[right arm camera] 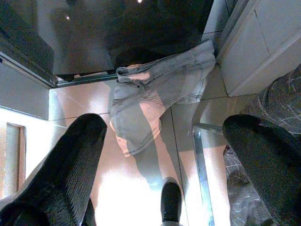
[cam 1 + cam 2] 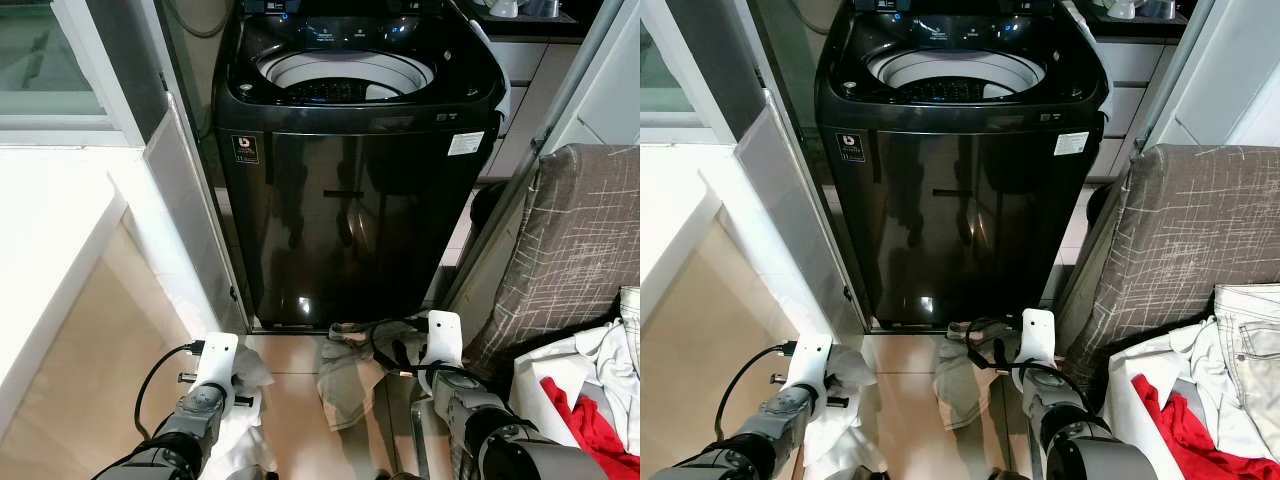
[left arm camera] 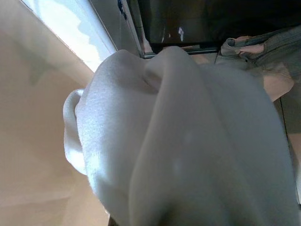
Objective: Clothes washing
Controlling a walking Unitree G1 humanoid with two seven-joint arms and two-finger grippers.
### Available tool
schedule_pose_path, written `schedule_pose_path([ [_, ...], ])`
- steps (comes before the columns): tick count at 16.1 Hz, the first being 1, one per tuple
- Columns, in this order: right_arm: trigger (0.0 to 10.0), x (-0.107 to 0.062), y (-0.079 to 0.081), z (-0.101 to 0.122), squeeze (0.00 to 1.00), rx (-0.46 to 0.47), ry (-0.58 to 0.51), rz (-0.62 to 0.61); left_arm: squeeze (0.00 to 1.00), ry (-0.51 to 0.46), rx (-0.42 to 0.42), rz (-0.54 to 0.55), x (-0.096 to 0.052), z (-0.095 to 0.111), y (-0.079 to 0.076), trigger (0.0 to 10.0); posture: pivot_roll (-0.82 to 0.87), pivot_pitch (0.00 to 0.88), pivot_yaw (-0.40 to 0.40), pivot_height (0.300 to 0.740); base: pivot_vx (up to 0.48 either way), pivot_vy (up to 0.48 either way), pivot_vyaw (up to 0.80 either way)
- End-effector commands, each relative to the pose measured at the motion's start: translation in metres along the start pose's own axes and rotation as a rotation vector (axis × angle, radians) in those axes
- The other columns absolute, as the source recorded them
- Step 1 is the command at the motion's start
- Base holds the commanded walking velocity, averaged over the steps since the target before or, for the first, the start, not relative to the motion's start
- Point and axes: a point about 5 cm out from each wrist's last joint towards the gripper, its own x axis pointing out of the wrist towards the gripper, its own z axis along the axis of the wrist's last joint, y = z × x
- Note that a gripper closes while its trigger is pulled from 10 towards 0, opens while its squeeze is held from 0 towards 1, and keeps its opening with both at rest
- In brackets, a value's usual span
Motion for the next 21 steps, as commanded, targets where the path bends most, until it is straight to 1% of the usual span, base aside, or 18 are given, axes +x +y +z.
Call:
schedule_pose_path([
  [1,10.0,0.001,0.002,0.007,0.00,-0.022,-0.022,0.010,0.00,-0.029,0.005,0.005,0.001,0.009,0.001,10.0,-0.07,0.000,0.008,0.731,0.000,0.000,0.00],
  [5,10.0,0.000,0.000,0.006,0.00,-0.026,-0.020,0.004,0.00,-0.031,0.007,-0.014,0.001,0.008,-0.004,10.0,-0.07,0.000,0.008,0.731,0.000,0.000,0.00],
  [7,10.0,0.000,0.001,0.003,0.00,-0.029,-0.013,0.010,0.00,-0.036,-0.007,-0.018,0.001,0.009,-0.006,10.0,-0.07,0.000,0.007,0.731,0.000,0.000,0.00],
  [9,10.0,0.000,0.003,-0.001,0.00,0.017,0.023,0.042,0.00,-0.039,-0.005,-0.013,0.001,0.010,-0.005,10.0,-0.07,0.000,0.005,0.731,0.000,0.000,0.00],
  [10,10.0,0.000,0.004,-0.002,0.00,0.008,0.029,0.052,0.00,-0.040,-0.005,-0.010,0.001,0.011,-0.004,10.0,-0.07,0.000,0.005,0.731,0.000,0.000,0.00],
  [11,10.0,0.000,0.003,-0.003,0.00,-0.024,0.036,0.045,0.00,-0.044,-0.002,-0.007,0.001,0.012,-0.003,10.0,-0.07,0.000,0.000,0.731,0.000,0.000,0.00],
  [12,10.0,0.000,0.000,-0.004,0.00,-0.050,0.040,0.028,0.00,-0.047,-0.001,-0.005,0.002,0.013,-0.002,10.0,-0.07,0.000,0.000,0.731,0.000,0.000,0.00],
  [13,10.0,0.000,-0.005,-0.005,0.00,-0.106,0.039,0.007,0.00,-0.050,-0.001,-0.001,0.002,0.015,0.000,10.0,-0.07,0.000,-0.001,0.731,0.000,0.000,0.00],
  [14,10.0,-0.001,-0.008,-0.005,0.00,-0.116,0.041,-0.005,0.00,-0.052,0.001,0.002,0.002,0.017,0.001,10.0,-0.07,0.000,0.000,0.731,0.000,0.000,0.00],
  [19,10.0,-0.001,-0.009,-0.007,0.00,-0.121,0.058,-0.003,0.00,-0.054,0.030,-0.012,0.003,0.021,-0.004,10.0,-0.07,0.000,-0.002,0.731,0.000,0.000,0.00],
  [21,10.0,-0.001,-0.011,-0.004,0.00,-0.101,0.042,-0.016,0.00,-0.063,0.034,-0.019,0.003,0.023,-0.005,10.0,-0.08,0.000,0.004,0.731,0.000,0.000,0.00],
])
